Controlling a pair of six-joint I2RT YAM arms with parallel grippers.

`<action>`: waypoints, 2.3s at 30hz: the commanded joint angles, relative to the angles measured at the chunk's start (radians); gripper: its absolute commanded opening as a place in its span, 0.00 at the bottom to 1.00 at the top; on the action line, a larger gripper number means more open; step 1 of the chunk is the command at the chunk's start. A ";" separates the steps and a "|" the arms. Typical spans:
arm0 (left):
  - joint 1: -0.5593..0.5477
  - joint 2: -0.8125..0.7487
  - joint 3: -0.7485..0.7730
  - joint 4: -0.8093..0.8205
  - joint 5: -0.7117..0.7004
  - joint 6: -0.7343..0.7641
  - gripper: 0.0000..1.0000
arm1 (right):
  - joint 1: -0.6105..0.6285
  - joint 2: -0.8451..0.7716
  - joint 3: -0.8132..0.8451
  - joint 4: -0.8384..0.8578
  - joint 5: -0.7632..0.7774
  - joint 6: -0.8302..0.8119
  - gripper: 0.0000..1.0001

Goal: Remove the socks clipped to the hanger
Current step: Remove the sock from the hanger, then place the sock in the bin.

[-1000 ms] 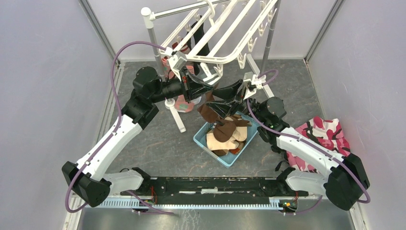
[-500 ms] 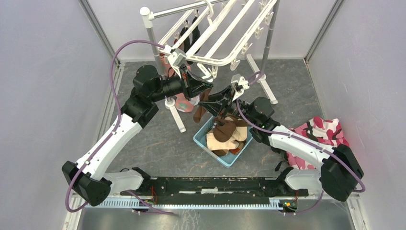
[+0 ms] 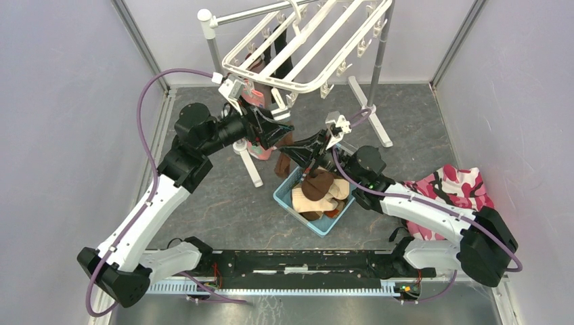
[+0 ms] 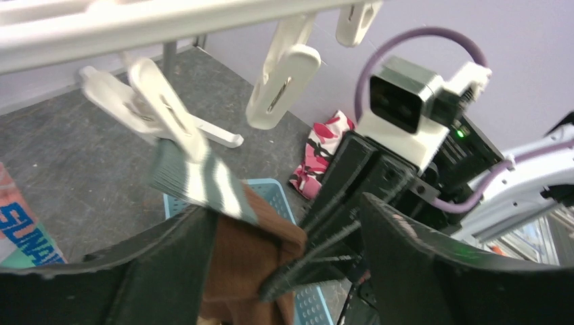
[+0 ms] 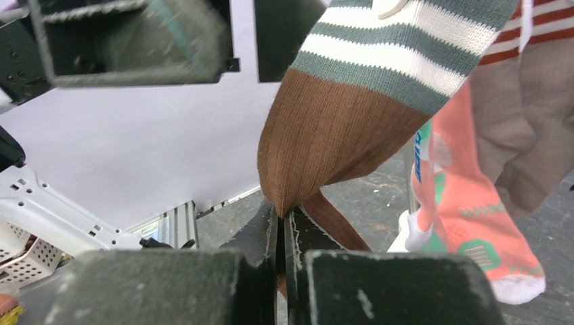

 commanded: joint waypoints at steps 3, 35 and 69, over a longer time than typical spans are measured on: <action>0.043 0.022 0.042 0.047 -0.030 -0.103 0.91 | 0.028 -0.027 -0.026 -0.001 0.027 0.009 0.00; 0.112 0.191 0.117 0.309 0.125 -0.143 0.61 | 0.030 -0.066 -0.018 -0.019 -0.057 0.081 0.00; 0.111 0.106 0.059 0.302 0.193 -0.099 0.02 | -0.183 -0.114 -0.253 -0.668 0.149 -0.180 0.00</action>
